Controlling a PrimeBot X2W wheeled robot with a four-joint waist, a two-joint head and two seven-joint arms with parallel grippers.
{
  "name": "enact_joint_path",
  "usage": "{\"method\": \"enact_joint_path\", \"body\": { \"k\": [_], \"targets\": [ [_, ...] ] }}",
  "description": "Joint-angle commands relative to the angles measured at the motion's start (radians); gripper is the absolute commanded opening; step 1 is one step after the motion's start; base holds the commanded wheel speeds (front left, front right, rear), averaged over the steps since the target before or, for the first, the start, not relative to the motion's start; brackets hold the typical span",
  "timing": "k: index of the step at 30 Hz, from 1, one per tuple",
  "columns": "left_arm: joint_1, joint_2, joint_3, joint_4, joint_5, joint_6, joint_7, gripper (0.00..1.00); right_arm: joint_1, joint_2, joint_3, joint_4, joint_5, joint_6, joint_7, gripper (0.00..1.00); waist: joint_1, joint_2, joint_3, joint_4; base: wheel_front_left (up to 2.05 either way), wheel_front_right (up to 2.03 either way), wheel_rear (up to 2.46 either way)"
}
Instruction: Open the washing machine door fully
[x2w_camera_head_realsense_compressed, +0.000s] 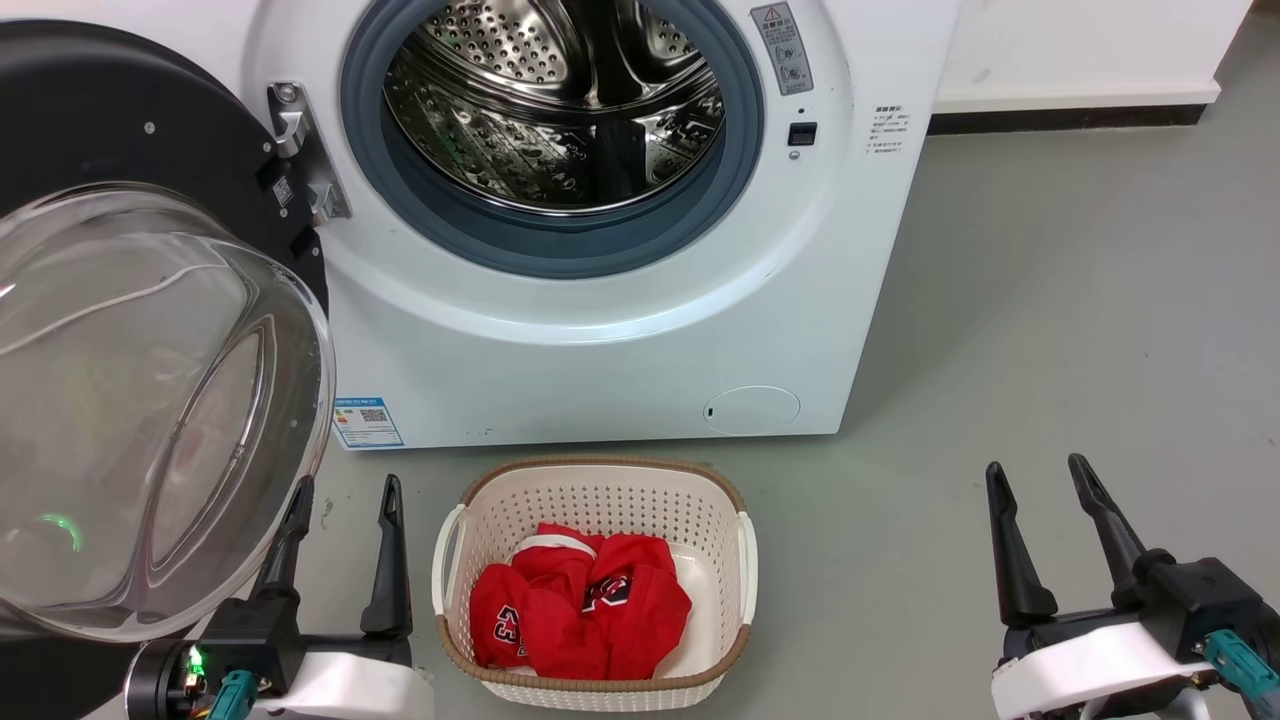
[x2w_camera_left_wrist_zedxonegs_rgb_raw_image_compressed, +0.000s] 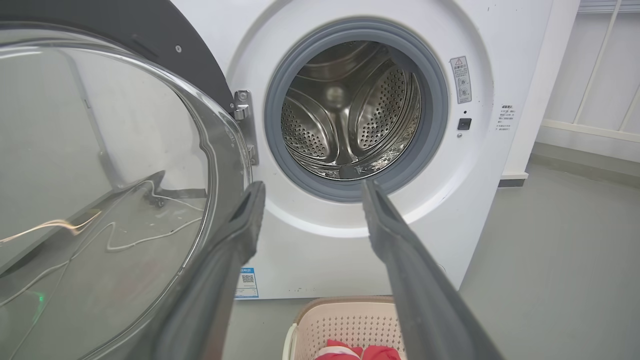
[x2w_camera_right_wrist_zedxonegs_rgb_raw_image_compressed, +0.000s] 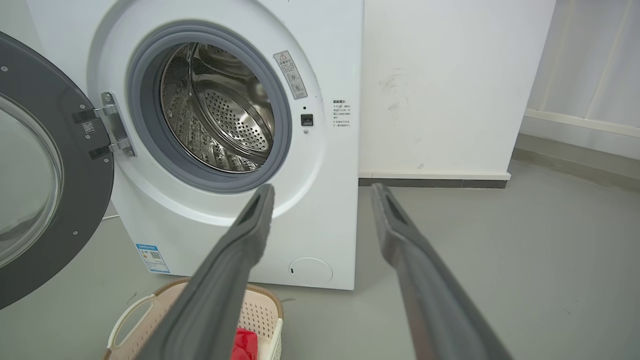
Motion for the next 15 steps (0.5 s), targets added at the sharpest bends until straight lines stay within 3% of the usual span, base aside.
{"method": "enact_joint_path", "body": {
  "k": [1, 15],
  "targets": [
    [-0.006, 0.0, 0.003, 0.003, -0.004, 0.004, -0.002, 1.0, 0.007, 0.001, 0.001, 0.003, 0.004, 0.0, -0.001, 1.0, 0.0, -0.0001, 0.002, -0.001, 0.0, 0.0, 0.0],
    [-0.02, 0.0, 0.016, 0.013, -0.005, -0.005, -0.002, 1.0, -0.009, 0.001, 0.001, 0.02, 0.021, 0.0, -0.011, 1.0, 0.0, -0.0001, 0.008, -0.002, 0.0, 0.0, 0.0]
  ]
}}
